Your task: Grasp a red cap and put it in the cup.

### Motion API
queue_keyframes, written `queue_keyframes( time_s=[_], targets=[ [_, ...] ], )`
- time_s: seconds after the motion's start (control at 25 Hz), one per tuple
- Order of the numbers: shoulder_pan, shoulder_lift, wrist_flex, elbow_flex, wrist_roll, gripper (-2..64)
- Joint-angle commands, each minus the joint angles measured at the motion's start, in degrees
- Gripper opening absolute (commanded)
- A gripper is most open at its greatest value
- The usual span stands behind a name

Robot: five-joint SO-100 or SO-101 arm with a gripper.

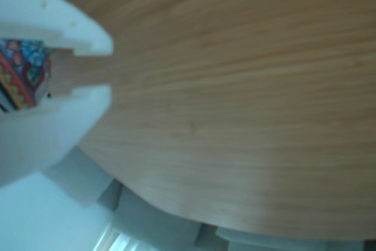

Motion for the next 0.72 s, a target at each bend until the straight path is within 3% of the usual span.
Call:
queue_keyframes(
  time_s=[0.0,0.68],
  targets=[
    [0.5,1.5,-0.7,-0.2,0.4,1.6],
    [0.5,5.5,0.0,1.5,0.3,2.1]
  ],
)
